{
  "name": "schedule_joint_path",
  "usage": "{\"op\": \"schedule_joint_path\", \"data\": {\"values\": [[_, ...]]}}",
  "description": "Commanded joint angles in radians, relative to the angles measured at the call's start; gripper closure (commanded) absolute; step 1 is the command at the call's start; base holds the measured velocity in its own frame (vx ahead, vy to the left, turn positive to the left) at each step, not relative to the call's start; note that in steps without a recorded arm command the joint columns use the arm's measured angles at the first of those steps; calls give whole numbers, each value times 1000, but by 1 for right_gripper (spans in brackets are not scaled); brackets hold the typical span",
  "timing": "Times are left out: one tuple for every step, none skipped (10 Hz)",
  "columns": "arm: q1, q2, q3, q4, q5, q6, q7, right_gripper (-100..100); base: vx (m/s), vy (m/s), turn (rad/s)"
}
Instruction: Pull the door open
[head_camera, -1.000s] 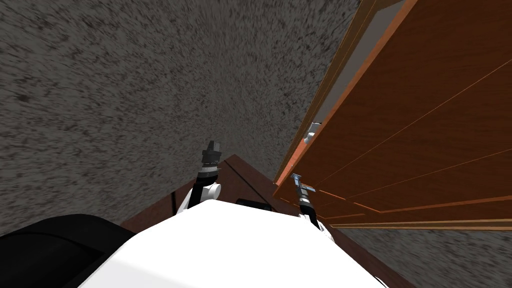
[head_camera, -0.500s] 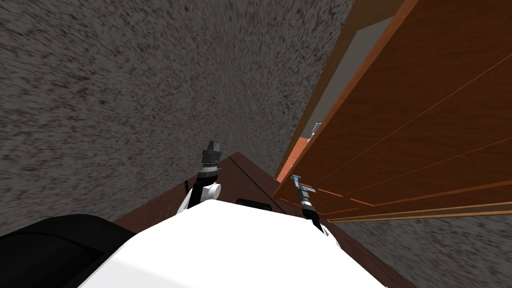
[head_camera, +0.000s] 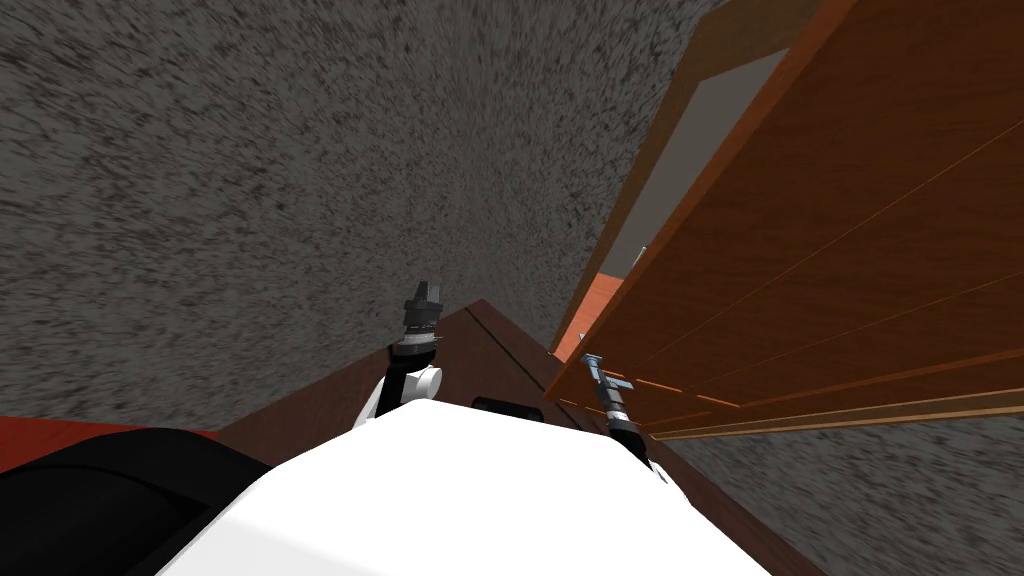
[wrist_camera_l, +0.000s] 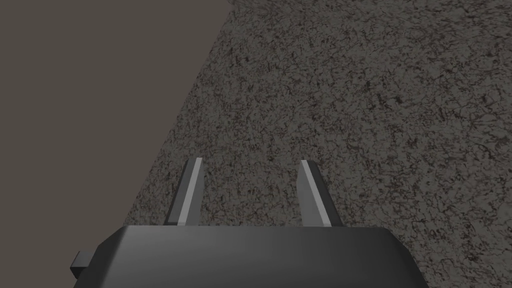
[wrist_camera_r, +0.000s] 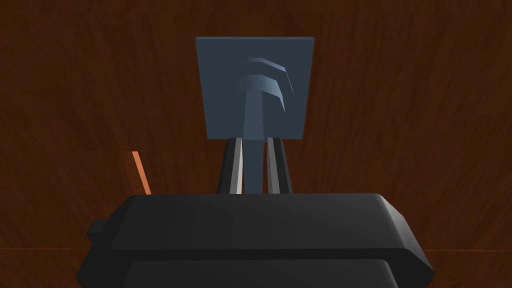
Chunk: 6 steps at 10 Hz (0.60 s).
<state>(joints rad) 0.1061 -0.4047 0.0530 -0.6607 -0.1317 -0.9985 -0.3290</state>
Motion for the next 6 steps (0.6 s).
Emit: {"op": "schedule_joint_path", "data": {"values": [[22,-19,13,9,5,-36,-20,100,-205,-23,132],[35,-29,21,10,8,-55,-31,100,-212,-17,117],[40,-33,25,10,9,-63,-36,100,-173,-40,65],[51,-42,32,10,12,-79,-45,100,-155,-69,93],[60,-49,38,10,14,-92,-53,100,-173,-86,107],[68,-56,43,10,16,-105,-60,100,-160,-58,107]]}}
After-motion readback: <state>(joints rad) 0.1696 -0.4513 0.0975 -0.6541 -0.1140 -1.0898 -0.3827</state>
